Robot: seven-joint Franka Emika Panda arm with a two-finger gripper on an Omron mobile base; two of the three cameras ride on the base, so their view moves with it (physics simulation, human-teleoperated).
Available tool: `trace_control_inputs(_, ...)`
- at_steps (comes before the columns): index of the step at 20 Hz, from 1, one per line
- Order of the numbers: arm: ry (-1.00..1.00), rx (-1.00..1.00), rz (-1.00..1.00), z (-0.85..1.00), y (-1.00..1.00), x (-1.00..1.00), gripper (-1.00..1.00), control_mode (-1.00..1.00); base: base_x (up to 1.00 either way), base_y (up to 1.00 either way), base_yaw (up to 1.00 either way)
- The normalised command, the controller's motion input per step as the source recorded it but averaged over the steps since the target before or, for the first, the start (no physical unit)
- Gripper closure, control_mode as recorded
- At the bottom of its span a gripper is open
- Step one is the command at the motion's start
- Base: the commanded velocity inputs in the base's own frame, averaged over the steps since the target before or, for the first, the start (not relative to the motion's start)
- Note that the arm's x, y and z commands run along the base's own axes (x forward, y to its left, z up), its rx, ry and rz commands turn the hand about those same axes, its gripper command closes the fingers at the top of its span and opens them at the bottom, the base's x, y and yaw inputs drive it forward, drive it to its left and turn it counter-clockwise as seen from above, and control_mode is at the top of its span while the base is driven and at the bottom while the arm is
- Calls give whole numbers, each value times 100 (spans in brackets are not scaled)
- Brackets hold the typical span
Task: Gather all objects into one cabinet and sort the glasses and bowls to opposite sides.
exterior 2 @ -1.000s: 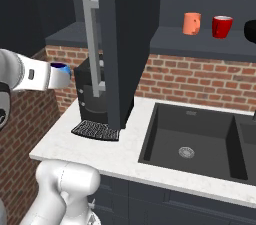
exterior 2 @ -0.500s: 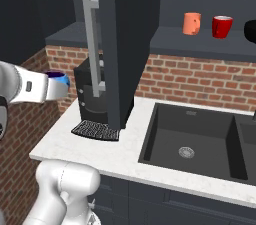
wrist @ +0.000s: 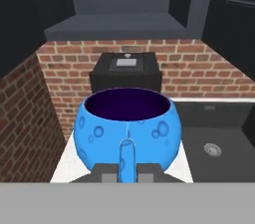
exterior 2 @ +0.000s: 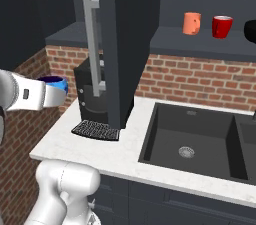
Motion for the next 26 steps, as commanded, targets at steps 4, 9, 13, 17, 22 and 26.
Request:
trace_control_inputs(4,0,0,0,0,0,0,100,100,-69,-6,0)
trace_control_inputs(9,0,0,0,0,0,0,100,100,-100,-21,0)
trace_control_inputs(13,0,0,0,0,0,0,100,100,-92,-22,0)
trace_control_inputs(17,0,0,0,0,0,0,100,100,-64,-23,0)
trace_control_inputs(22,0,0,0,0,0,0,100,100,-31,-39,0)
trace_control_inputs(26,0,0,0,0,0,0,100,100,-2,-60,0)
